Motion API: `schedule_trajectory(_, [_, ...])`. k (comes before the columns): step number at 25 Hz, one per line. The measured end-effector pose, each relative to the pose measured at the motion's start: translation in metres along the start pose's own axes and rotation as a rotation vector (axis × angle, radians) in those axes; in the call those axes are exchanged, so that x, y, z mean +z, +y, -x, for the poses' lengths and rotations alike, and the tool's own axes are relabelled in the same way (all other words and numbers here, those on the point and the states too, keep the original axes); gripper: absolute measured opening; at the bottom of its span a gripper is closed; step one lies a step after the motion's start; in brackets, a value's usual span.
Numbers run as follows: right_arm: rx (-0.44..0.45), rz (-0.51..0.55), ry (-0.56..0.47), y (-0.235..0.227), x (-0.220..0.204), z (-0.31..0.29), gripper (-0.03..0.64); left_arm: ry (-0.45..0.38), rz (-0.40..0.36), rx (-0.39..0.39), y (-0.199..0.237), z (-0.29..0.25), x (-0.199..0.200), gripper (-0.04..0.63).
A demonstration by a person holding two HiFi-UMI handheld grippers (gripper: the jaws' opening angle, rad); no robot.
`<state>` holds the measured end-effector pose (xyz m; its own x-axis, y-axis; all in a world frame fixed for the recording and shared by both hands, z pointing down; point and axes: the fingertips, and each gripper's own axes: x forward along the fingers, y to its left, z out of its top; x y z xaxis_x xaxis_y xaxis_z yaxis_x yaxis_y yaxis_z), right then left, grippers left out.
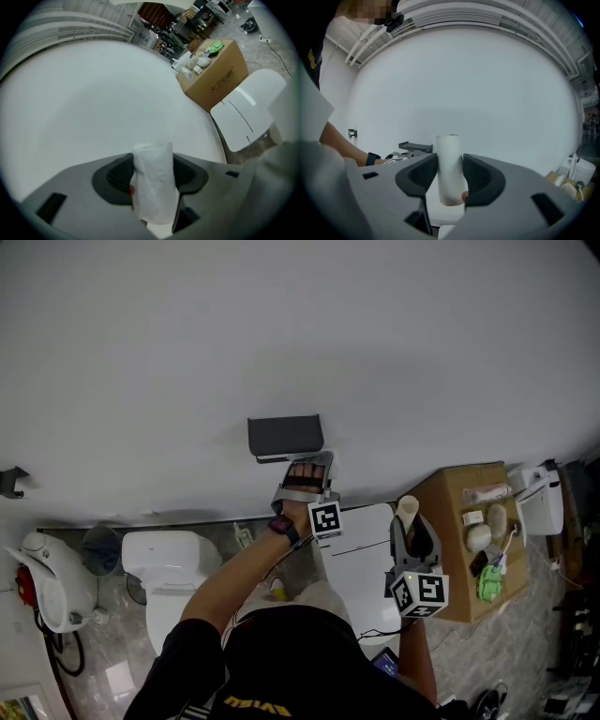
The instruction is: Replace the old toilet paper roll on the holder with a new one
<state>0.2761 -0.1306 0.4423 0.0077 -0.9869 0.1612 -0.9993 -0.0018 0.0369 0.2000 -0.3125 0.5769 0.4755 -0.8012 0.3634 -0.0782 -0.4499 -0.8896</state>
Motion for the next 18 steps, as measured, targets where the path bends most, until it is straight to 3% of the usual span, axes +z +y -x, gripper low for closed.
schedule_trajectory(4, [0.008, 0.002, 0.000, 0.002, 0.000, -0.003, 0.172, 0.008, 0.050, 0.009, 0.003, 0.001, -0.010, 0.233])
schedule_trajectory(10, [0.032, 0.016, 0.002, 0.007, -0.001, -0.008, 0.172, 0.044, 0.044, 0.020, 0.004, 0.003, -0.025, 0.232])
schedule_trajectory(15, [0.052, 0.031, 0.007, 0.012, -0.003, -0.012, 0.172, 0.024, 0.092, -0.008, -0.002, 0.010, -0.026, 0.230])
schedule_trajectory(18, [0.058, 0.034, 0.003, 0.017, -0.002, -0.012, 0.172, 0.059, 0.067, 0.016, 0.000, 0.012, -0.044, 0.230])
